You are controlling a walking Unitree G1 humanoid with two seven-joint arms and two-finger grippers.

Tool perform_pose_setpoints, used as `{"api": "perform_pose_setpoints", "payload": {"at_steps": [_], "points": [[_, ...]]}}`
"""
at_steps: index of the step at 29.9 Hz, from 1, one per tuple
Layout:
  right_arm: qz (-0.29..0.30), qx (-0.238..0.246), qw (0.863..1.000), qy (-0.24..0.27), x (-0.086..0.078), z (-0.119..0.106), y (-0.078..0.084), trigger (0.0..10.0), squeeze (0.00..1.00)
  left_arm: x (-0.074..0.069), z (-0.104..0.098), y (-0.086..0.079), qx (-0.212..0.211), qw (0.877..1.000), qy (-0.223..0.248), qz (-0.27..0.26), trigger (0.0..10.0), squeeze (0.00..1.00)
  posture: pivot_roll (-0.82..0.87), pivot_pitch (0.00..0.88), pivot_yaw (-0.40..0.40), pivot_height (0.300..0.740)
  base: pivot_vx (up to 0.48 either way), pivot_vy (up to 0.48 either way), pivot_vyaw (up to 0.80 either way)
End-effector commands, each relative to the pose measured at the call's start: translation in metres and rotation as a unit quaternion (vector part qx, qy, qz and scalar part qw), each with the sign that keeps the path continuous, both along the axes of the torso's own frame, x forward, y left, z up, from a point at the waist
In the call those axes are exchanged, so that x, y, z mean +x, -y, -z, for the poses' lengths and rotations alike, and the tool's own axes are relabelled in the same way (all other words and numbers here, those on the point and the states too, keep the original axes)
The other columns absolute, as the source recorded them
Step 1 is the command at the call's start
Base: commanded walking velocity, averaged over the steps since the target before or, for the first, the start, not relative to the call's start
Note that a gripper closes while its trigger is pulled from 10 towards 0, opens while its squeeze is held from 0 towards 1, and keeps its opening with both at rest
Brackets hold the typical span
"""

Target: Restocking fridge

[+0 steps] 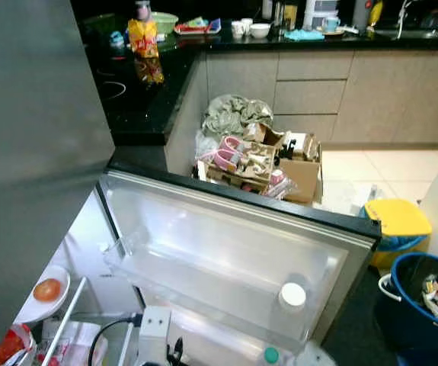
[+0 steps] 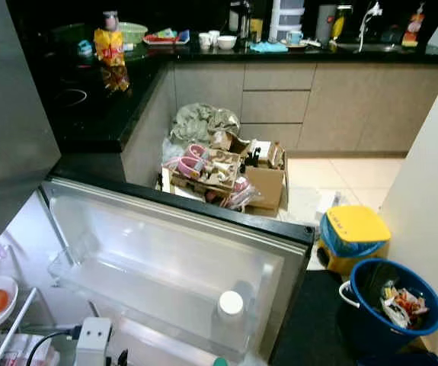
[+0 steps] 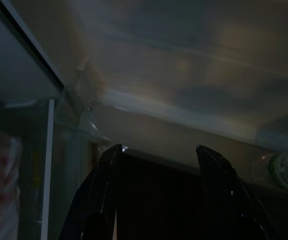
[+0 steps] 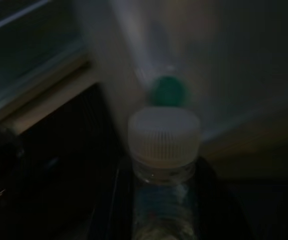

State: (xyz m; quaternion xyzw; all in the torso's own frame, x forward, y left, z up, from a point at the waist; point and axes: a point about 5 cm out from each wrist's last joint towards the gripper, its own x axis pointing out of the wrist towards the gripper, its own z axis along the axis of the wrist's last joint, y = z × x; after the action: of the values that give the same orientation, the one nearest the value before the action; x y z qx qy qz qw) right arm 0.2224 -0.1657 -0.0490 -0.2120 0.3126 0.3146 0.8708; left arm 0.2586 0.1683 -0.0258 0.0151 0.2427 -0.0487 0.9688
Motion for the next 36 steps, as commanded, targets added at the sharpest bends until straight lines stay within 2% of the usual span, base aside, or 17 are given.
{"api": "perform_pose_setpoints", "payload": {"at_steps": [1,6,9,11,15,20,21,22,24,25,28,29,31,33,34,35,36], "points": [[-0.024,-0.002,1.0,0.012,0.001,-0.003,-0.001,10.0,0.0,-0.005,0.003,-0.001,0.01,1.0,-0.004,0.005,10.0,0.0,-0.05,0.102,-0.014,0.74,0.0,0.0,0.0],[-0.044,-0.006,0.999,0.021,0.004,-0.006,-0.002,10.0,0.0,-0.006,0.004,-0.001,0.012,1.0,-0.002,0.004,10.0,0.0,-0.05,0.104,-0.021,0.74,0.0,0.0,0.0],[-0.053,-0.019,0.997,0.053,0.015,-0.014,0.002,10.0,0.0,-0.009,0.004,-0.002,0.014,1.0,0.001,0.005,10.0,0.0,-0.04,0.104,-0.028,0.74,0.0,0.0,0.0],[-0.035,-0.038,0.994,0.098,0.028,-0.026,0.012,10.0,0.0,-0.01,0.005,-0.003,0.016,1.0,0.002,0.005,10.0,0.0,-0.03,0.104,-0.024,0.74,0.0,0.0,0.0],[0.017,-0.075,0.985,0.152,0.048,-0.044,0.036,10.0,0.0,-0.01,0.004,-0.005,0.019,1.0,0.001,0.006,10.0,0.0,-0.03,0.103,-0.019,0.74,0.0,0.0,0.0],[0.042,-0.108,0.98,0.163,0.053,-0.049,0.051,10.0,0.0,-0.009,0.003,-0.004,0.022,1.0,0.003,0.01,10.0,0.0,-0.03,0.104,-0.019,0.74,0.0,0.0,0.0],[0.063,-0.137,0.974,0.172,0.055,-0.052,0.062,10.0,0.0,-0.009,0.003,-0.004,0.022,1.0,0.005,0.011,10.0,0.0,-0.03,0.103,-0.019,0.74,0.0,0.0,0.0],[0.067,-0.144,0.972,0.174,0.055,-0.053,0.064,10.0,0.0,-0.009,0.003,-0.004,0.022,1.0,0.005,0.012,10.0,0.0,-0.03,0.103,-0.019,0.74,0.0,0.0,0.0],[0.115,-0.175,0.96,0.188,0.057,-0.056,0.078,10.0,0.0,-0.008,0.003,-0.004,0.023,1.0,0.006,0.013,10.0,0.0,-0.02,0.102,-0.017,0.74,0.0,0.0,0.0],[0.115,-0.175,0.96,0.188,0.057,-0.056,0.078,10.0,0.0,-0.008,0.003,-0.004,0.023,1.0,0.006,0.013,10.0,0.0,-0.02,0.102,-0.017,0.74,0.0,0.0,0.0],[0.17,-0.196,0.946,0.194,0.055,-0.057,0.091,10.0,0.0,-0.009,0.003,-0.005,0.024,1.0,0.006,0.014,10.0,0.0,-0.02,0.102,-0.014,0.74,0.0,0.0,0.0],[0.176,-0.198,0.945,0.194,0.055,-0.056,0.092,10.0,0.0,-0.009,0.003,-0.005,0.025,1.0,0.006,0.014,10.0,0.0,-0.02,0.102,-0.014,0.74,0.0,0.0,0.0],[0.18,-0.176,0.952,0.175,0.049,-0.048,0.085,10.0,0.0,-0.01,0.003,-0.005,0.026,1.0,0.005,0.015,10.0,0.0,-0.03,0.099,-0.016,0.74,0.0,0.0,0.0],[0.177,-0.143,0.962,0.151,0.043,-0.04,0.075,10.0,0.0,-0.01,0.003,-0.006,0.027,0.999,0.005,0.015,10.0,0.0,-0.03,0.097,-0.031,0.74,0.0,0.0,0.0],[0.176,-0.109,0.97,0.129,0.04,-0.033,0.063,10.0,0.0,-0.01,0.003,-0.005,0.031,0.999,0.007,0.013,10.0,0.0,-0.01,0.094,-0.07,0.74,0.0,0.0,0.0],[0.176,-0.109,0.97,0.129,0.04,-0.033,0.063,10.0,0.0,-0.01,0.003,-0.005,0.031,0.999,0.007,0.013,10.0,0.0,-0.01,0.094,-0.07,0.74,0.0,0.0,0.0],[0.169,-0.081,0.976,0.112,0.038,-0.028,0.05,10.0,0.0,-0.01,0.002,-0.003,0.036,0.999,0.011,0.012,10.0,0.0,0.01,0.095,-0.102,0.74,0.0,0.0,0.0]]}}
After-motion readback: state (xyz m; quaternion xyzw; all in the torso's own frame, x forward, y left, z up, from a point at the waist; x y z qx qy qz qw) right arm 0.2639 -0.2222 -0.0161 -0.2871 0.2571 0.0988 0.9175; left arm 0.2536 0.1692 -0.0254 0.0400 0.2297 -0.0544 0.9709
